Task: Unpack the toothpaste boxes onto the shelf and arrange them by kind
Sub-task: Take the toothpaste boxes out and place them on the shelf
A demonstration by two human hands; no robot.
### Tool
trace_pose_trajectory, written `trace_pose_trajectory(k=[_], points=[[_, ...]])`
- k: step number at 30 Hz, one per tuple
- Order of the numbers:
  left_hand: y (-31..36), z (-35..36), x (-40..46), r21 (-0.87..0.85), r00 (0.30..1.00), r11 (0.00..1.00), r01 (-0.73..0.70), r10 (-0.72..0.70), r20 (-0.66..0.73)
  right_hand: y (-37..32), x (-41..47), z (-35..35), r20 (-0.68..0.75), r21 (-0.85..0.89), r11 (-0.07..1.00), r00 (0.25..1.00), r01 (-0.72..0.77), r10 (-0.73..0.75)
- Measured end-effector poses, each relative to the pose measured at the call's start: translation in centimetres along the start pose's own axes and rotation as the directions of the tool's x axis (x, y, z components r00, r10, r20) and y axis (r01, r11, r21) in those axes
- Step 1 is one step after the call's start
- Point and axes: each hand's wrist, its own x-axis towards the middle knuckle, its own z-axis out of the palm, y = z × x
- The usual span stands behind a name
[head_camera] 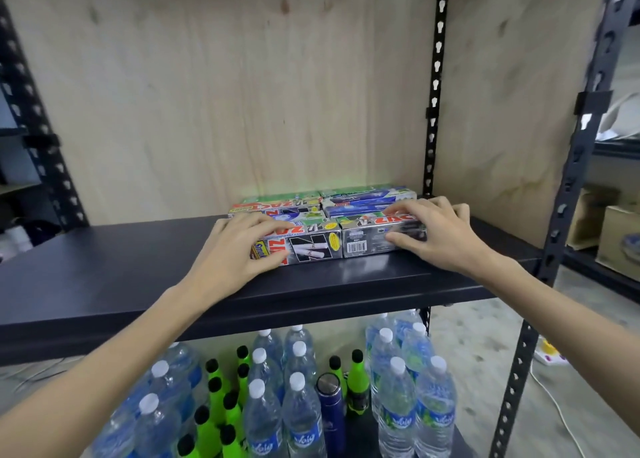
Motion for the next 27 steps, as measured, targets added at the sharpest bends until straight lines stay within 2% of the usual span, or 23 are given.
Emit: trace_pose_trajectory(k=[8, 16, 23, 27], points=[[0.5, 0.2, 0.2, -0.021, 0.997, 0.998, 0.067, -0.068, -0.044, 0.2, -0.4, 0.8, -0.031, -0.034, 0.998, 0.998, -0.053, 0.052], [1.3, -0.4, -0.5, -0.025, 0.995, 0.996, 0.083, -0.084, -0.052, -0.8, -1.4, 0.7, -0.099, -0.081, 0.996, 0.994, -0.044, 0.036], [3.4, -0.7, -2.6, -0.030, 0.988, 0.997, 0.066, -0.070, -0.140, -4.5, -5.4, 0.4, -0.150, 0.094, 0.993, 0.985, -0.072, 0.086], [6.9, 1.0, -7.3, -0.116, 0.961, 0.984, 0.133, -0.157, -0.229, -8.4, -9.7, 1.9, -0.196, 0.200, 0.974, 0.970, -0.106, 0.145]])
